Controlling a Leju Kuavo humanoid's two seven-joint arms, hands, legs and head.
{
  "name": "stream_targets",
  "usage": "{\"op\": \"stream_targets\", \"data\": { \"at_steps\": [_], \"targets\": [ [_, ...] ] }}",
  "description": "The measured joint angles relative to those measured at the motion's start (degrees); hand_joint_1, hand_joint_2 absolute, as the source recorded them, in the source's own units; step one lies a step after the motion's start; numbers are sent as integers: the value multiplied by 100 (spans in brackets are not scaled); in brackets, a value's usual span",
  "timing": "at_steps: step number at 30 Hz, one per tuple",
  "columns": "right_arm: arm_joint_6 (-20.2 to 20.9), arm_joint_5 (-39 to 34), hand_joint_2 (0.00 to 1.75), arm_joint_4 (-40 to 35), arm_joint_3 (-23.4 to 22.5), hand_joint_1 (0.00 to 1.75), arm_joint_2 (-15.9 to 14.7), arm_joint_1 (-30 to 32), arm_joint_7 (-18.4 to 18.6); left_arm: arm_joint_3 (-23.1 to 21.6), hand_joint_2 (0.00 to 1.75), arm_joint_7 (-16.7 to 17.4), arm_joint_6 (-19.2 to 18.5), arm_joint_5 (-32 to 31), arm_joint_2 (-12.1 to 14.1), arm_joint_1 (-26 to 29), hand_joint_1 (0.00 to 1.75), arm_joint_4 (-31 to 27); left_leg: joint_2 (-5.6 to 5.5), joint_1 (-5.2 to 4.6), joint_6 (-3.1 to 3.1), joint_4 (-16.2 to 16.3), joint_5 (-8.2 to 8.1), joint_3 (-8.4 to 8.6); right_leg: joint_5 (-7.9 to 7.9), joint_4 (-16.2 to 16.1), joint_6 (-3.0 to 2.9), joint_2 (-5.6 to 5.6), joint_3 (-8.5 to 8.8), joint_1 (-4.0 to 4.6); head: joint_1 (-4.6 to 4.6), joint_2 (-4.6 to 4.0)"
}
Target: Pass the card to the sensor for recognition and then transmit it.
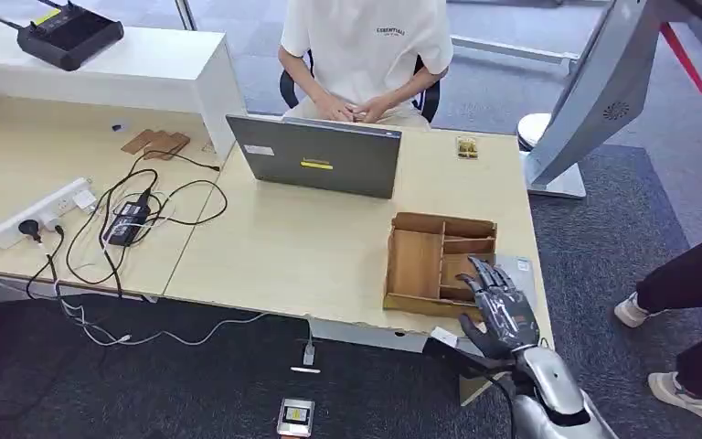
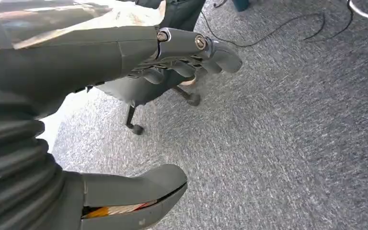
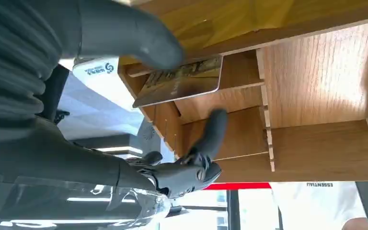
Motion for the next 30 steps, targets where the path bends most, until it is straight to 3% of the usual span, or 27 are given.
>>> {"op": "stream_targets", "data": {
  "at_steps": [20,30],
  "targets": [
    [-22,-111,175,-78,0,175,7,-28,0,-2,175,-2,-4,-120,0,-44,0,0,0,0,0,0,0,0,0,0,0,0,0,0,0,0],
    [-372,-312,175,-496,-188,175,7,-188,-131,-2,175,-2,-46,-184,-2,-68,0,0,1,0,0,0,0,0,0,1,0,0,-1,0,-2,0]
  ]
}}
